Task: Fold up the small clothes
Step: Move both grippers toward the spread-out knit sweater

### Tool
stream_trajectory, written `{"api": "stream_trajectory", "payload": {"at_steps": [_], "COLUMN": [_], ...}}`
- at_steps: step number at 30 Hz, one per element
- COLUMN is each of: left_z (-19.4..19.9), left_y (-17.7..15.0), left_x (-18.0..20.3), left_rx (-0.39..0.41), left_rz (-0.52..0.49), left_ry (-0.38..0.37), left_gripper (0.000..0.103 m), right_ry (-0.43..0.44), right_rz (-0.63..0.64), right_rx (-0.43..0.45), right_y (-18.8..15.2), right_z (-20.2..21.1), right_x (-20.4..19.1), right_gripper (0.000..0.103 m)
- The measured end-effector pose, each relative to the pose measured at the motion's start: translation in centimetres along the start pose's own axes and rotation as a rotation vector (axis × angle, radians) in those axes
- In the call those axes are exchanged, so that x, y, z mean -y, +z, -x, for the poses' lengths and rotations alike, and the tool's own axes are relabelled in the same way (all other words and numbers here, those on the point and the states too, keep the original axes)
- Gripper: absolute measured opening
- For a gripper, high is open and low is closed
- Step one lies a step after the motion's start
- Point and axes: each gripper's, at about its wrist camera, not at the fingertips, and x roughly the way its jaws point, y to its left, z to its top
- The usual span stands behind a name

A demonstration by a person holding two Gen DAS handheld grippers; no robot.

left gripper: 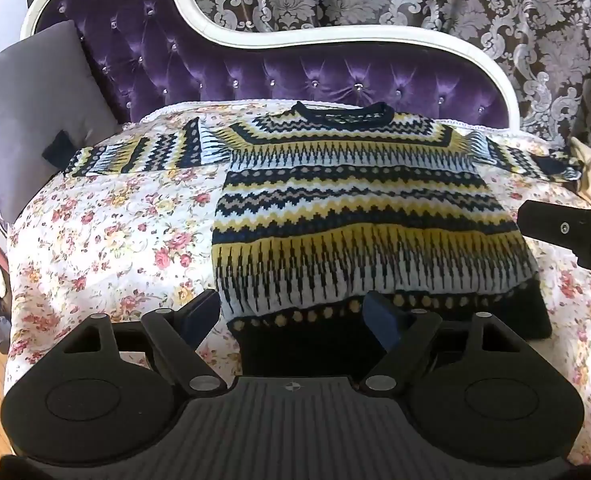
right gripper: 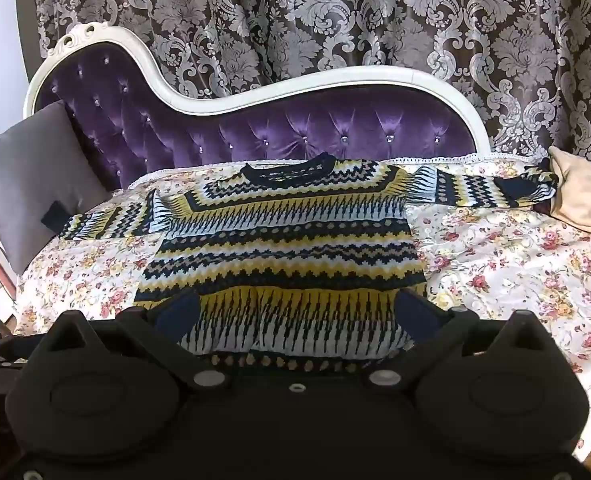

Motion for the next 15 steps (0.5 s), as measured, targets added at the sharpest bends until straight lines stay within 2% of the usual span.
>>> {"api": "stream_trajectory", "payload": {"at_steps": [15], "left_z": [-0.8], "left_y": [0.2], "left_x": [0.6], "left_rx": [-0.012], "left_rz": [-0.021], "left_ry": [0.004], "left_gripper": [0.078], "right_ry": [0.0], "right_rz": [0.011], "right_rx": [0.001], "right_y": [0.0], "right_z": [-1.5], "right_x": [-0.2], "right_gripper": [0.103]}}
